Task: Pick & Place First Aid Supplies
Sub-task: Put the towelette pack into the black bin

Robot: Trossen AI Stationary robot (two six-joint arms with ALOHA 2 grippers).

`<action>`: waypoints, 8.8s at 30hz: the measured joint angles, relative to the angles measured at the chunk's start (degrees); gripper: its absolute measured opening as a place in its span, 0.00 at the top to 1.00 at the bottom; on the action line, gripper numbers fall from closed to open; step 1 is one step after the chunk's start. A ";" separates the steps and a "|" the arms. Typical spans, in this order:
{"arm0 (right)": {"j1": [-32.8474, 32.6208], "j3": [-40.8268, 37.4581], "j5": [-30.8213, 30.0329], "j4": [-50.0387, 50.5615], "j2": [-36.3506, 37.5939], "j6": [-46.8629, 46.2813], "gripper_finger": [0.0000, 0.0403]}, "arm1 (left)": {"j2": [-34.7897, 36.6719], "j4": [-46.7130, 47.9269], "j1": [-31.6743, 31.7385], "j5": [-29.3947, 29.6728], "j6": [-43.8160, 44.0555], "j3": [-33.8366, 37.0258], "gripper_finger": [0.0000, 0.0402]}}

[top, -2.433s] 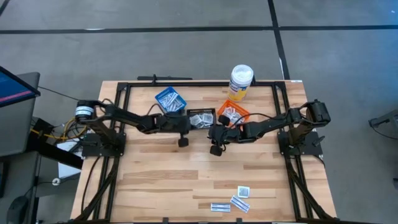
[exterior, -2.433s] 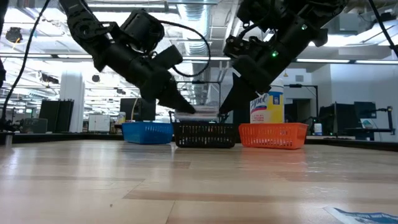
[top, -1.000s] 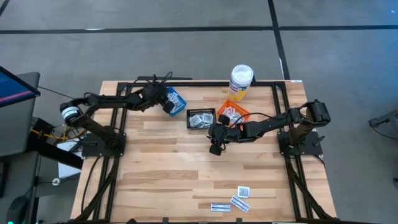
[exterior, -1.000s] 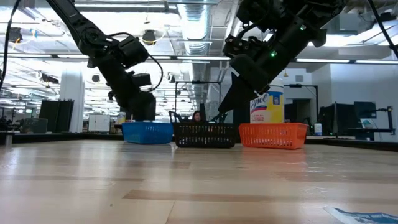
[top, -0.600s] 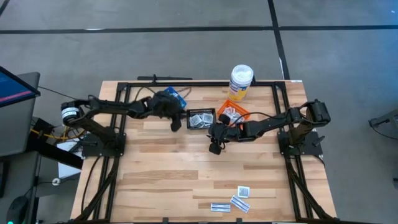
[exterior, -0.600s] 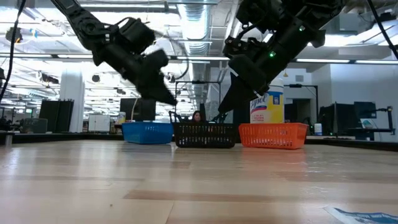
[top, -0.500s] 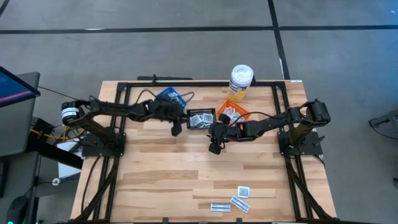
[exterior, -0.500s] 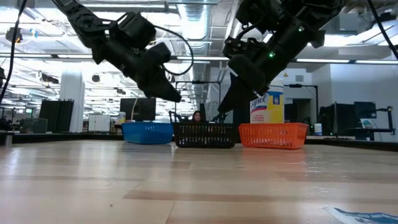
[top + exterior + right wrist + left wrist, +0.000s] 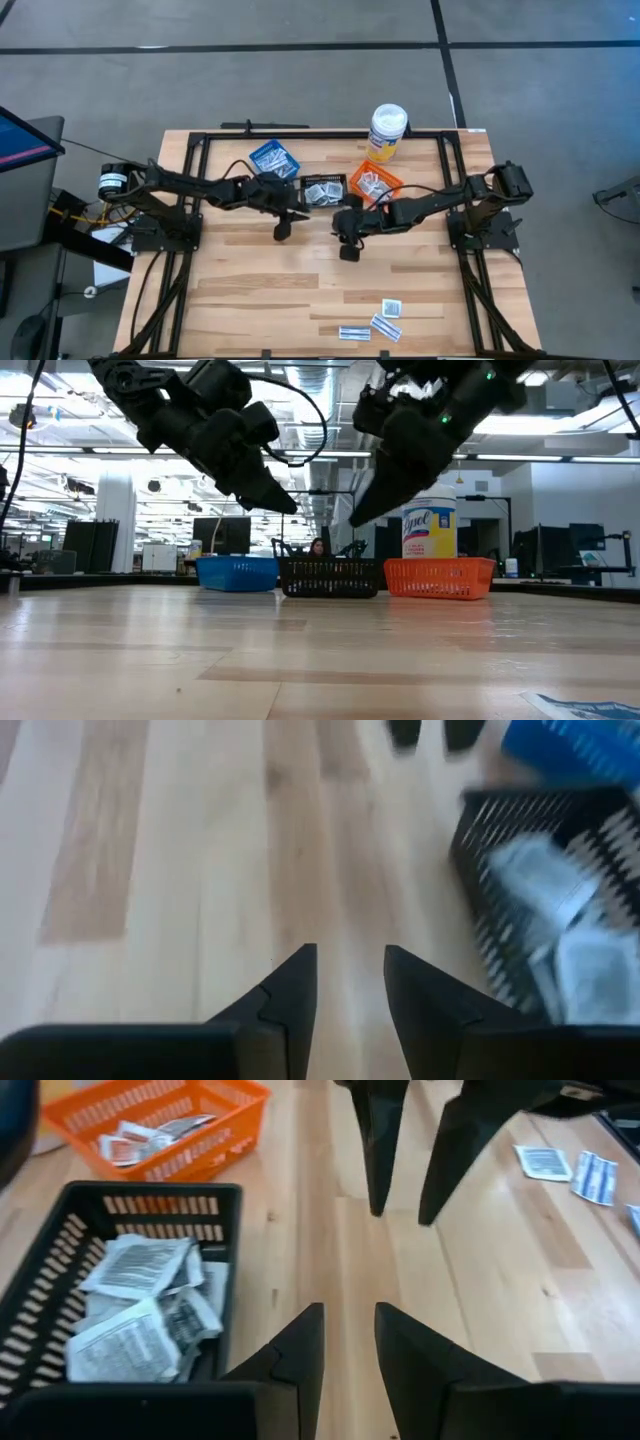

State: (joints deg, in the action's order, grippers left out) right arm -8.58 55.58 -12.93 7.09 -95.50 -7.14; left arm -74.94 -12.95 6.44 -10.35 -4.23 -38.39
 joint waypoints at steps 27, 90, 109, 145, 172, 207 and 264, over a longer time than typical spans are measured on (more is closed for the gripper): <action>-33.80 5.24 18.10 31.48 -7.10 -52.78 0.37 | 0.00 0.02 -2.95 0.00 0.00 0.00 0.77; -1.95 8.75 -43.59 13.66 -4.17 -8.77 0.97 | -1.81 -18.18 -2.69 12.34 6.48 -0.03 0.77; -1.86 8.69 -42.34 9.80 -4.24 -8.77 0.96 | -10.57 -31.89 0.41 11.95 6.65 0.00 0.77; -9.05 9.96 -34.22 13.29 4.83 1.56 0.65 | -11.06 -28.08 0.44 -3.53 -15.79 0.00 0.98; -0.58 9.94 -3.16 12.92 2.25 7.26 0.88 | -11.08 -27.82 -0.07 -12.75 -23.41 0.00 0.98; -0.74 12.50 -6.65 24.15 2.25 2.59 0.83 | -11.02 -27.46 0.04 -9.07 -22.08 0.09 0.98; 8.00 12.60 15.91 26.03 6.61 4.95 1.00 | -11.10 -25.49 -1.65 -7.67 -39.62 -0.01 0.98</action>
State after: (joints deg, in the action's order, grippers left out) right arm -0.58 68.18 2.97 33.12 -88.89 -2.18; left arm -86.04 -38.44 4.79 -18.02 -43.85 -38.40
